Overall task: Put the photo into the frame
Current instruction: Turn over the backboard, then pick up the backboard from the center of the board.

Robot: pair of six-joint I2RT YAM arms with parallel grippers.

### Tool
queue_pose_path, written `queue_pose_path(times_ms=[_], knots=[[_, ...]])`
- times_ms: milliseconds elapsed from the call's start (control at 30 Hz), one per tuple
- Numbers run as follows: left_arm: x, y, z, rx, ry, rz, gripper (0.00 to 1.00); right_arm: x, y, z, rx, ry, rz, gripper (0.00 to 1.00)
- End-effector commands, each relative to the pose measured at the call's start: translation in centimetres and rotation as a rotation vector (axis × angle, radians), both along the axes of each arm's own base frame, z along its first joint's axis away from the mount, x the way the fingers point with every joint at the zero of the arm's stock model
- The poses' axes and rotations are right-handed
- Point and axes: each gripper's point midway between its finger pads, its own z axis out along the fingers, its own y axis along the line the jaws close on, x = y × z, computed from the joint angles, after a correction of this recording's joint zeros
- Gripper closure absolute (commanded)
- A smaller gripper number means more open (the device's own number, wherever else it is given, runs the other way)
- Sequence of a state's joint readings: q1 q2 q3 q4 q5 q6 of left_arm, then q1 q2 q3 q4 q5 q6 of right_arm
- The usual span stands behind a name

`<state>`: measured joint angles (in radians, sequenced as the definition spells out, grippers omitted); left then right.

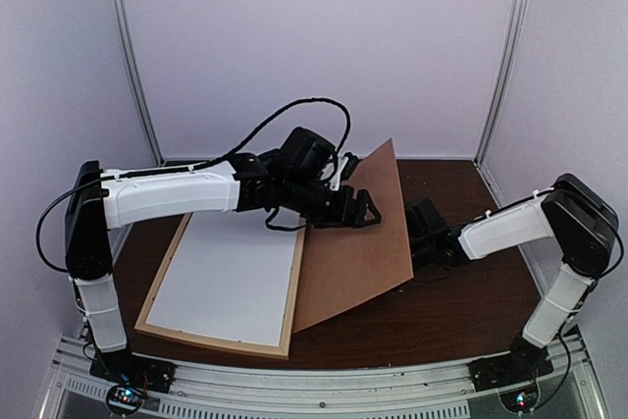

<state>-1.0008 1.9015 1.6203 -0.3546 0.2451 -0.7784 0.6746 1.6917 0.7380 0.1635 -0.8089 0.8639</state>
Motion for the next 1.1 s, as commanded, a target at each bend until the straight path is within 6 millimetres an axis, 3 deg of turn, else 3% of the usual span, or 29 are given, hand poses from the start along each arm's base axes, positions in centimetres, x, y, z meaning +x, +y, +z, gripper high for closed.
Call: queue_pose_path(times_ms=[0,300,567,733,933,1067], knots=[[0.2,1.0,3.2,0.027,-0.091,0.012,0.14,1.2,0.0,3.2,-0.068,-0.134,0.016,0.25],[-0.7,2.3,6.1,0.035,-0.170,0.043,0.06,1.6,1.2,5.8,-0.111,-0.197,0.044,0.24],[-1.2,4.3,8.1,0.051,-0.204,0.076,0.04,1.9,3.0,6.8,-0.119,-0.223,0.065,0.24],[-1.3,4.8,7.8,0.114,-0.183,0.079,0.03,1.8,4.4,7.2,-0.133,-0.244,0.087,0.24],[-0.4,6.5,5.8,0.266,-0.163,0.137,0.03,2.0,5.9,7.5,-0.132,-0.259,0.104,0.24],[-0.2,7.3,6.3,0.296,-0.163,0.157,0.05,1.9,6.9,7.5,-0.133,-0.265,0.117,0.24]])
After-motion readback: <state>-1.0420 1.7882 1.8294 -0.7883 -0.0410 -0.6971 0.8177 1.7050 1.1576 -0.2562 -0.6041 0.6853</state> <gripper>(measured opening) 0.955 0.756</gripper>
